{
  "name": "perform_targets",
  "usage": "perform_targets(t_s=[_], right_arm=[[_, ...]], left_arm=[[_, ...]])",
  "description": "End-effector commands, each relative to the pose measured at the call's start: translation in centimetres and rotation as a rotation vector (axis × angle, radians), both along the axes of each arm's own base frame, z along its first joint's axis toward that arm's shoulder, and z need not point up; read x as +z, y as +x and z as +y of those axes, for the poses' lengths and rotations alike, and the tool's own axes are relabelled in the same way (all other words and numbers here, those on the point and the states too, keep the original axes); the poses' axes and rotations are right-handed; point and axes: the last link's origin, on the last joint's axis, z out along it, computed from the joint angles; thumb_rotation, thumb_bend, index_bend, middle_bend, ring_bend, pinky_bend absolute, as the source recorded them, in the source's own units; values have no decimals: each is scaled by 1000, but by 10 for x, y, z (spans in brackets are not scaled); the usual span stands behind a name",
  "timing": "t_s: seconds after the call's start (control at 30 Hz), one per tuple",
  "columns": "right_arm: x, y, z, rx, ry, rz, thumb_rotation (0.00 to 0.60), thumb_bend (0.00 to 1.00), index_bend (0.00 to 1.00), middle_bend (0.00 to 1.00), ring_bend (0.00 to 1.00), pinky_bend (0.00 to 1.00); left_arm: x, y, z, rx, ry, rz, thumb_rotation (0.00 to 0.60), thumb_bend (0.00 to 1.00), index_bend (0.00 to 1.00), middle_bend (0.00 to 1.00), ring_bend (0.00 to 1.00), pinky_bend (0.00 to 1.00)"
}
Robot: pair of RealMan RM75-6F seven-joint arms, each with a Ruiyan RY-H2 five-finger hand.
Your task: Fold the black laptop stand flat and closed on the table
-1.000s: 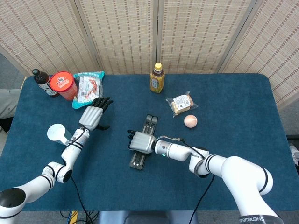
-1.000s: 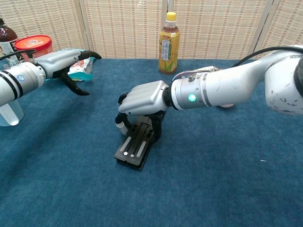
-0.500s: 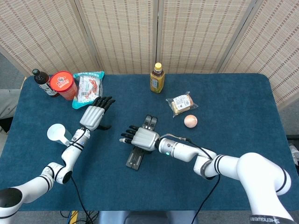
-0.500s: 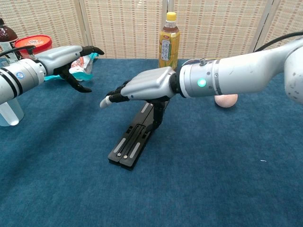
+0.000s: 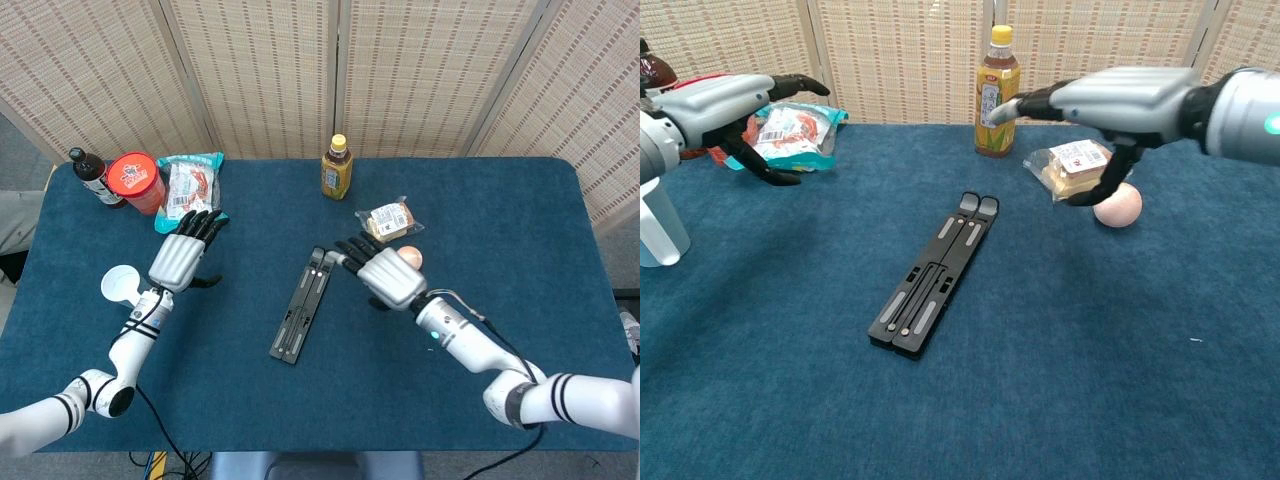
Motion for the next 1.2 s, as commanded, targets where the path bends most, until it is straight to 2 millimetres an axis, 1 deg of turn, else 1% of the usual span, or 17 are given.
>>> perform_targets(t_s=[0.03, 0.13, 0.23, 0.37, 0.47, 0.63, 0.73, 0.87, 1.07, 1.2], right_arm=[[43, -39, 22, -145, -151, -27, 600, 163, 0, 54, 0, 0], [61, -59, 36, -192, -224, -21, 600, 163, 0, 63, 0, 0], [73, -77, 51, -234, -278, -1, 600, 163, 0, 65, 0, 0], [88, -92, 72, -287, -335, -1, 600, 163, 0, 65, 0, 0], [96, -102, 90, -318, -380, 9, 600, 163, 0, 65, 0, 0], [100, -116, 118, -403, -408, 1, 600, 162, 0, 64, 0, 0], [103, -120, 131, -429, -432, -2, 600, 163, 0, 65, 0, 0], [108, -123, 143, -444, -468, -2, 600, 163, 0, 66, 0, 0], [109, -124, 154, -448, -483, 11, 600, 163, 0, 66, 0, 0], [109, -123, 156, -442, -483, 11, 600, 163, 0, 67, 0, 0]], left_arm=[[24, -21, -20, 71, 38, 38, 600, 135, 72, 38, 0, 0], [36, -35, -37, 117, 49, 67, 600, 135, 72, 38, 0, 0], [49, -47, -53, 166, 79, 78, 600, 135, 72, 37, 0, 0], [66, -58, -74, 208, 129, 68, 600, 135, 72, 38, 0, 0], [78, -65, -90, 217, 165, 94, 600, 135, 72, 38, 0, 0], [91, -73, -114, 234, 230, 103, 600, 135, 73, 38, 0, 0], [93, -75, -125, 240, 262, 109, 600, 135, 75, 37, 0, 0], [94, -81, -142, 261, 276, 111, 600, 135, 77, 38, 0, 0], [94, -84, -163, 268, 302, 125, 600, 135, 77, 38, 0, 0], [96, -87, -172, 287, 300, 135, 600, 135, 77, 38, 0, 0]])
